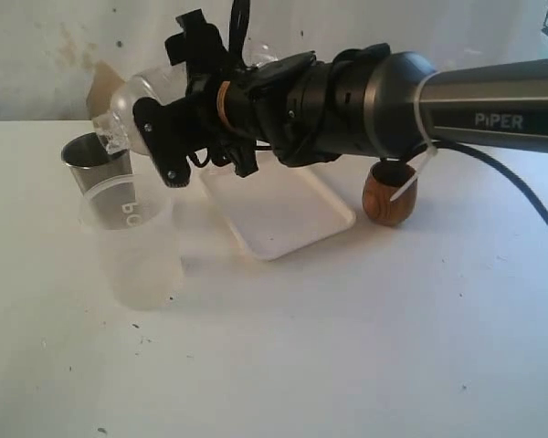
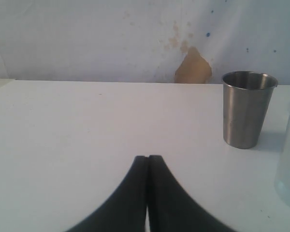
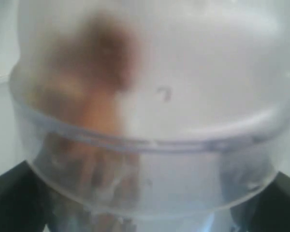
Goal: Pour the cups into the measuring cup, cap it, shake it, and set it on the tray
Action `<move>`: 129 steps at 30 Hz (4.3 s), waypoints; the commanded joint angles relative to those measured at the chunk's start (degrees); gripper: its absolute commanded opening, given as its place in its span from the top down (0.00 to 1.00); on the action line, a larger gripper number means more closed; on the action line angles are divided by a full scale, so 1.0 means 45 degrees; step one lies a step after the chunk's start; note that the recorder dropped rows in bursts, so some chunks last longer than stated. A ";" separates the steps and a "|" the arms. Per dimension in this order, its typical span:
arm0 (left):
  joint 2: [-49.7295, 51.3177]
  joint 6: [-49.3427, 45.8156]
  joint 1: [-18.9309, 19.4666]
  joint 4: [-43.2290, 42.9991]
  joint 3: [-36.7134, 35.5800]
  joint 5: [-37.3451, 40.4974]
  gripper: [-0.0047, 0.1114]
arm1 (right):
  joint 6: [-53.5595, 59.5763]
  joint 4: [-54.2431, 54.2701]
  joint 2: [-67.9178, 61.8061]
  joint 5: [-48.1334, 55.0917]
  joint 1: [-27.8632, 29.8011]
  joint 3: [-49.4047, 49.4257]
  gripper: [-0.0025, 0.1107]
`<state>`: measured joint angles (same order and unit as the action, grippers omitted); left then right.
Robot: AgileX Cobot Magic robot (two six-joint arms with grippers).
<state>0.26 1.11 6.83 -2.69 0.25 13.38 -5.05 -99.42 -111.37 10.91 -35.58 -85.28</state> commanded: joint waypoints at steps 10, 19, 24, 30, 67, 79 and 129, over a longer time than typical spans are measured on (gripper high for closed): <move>-0.0058 0.0036 -0.0027 0.0017 -0.0056 0.0000 0.96 | 0.3221 -0.0117 0.0285 0.0788 -0.0002 0.0179 0.98; -0.0058 0.0036 -0.0027 0.0017 -0.0056 0.0000 0.96 | 0.3753 -0.0117 0.0285 0.0713 -0.0002 0.0179 0.98; -0.0058 0.0036 -0.0027 0.0017 -0.0056 0.0000 0.96 | 0.4130 -0.0117 0.0285 0.0739 -0.0002 0.0179 0.98; -0.0058 0.0036 -0.0027 0.0017 -0.0056 0.0000 0.96 | 0.4238 -0.0117 0.0285 0.0739 -0.0002 0.0179 0.98; -0.0058 0.0036 -0.0027 0.0017 -0.0056 0.0000 0.96 | 0.5744 -0.0117 0.0285 0.0763 -0.0113 0.0179 0.98; -0.0058 0.0036 -0.0027 0.0017 -0.0056 0.0000 0.96 | 0.5905 -0.0117 0.0285 0.0739 -0.0113 0.0179 0.98; -0.0058 0.0036 -0.0027 0.0017 -0.0056 0.0000 0.96 | 0.6631 -0.0117 0.0285 0.0460 -0.0305 -0.0205 0.98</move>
<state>0.26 1.11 6.83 -2.69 0.25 13.38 24.54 -99.42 -111.18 12.82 -36.61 -85.48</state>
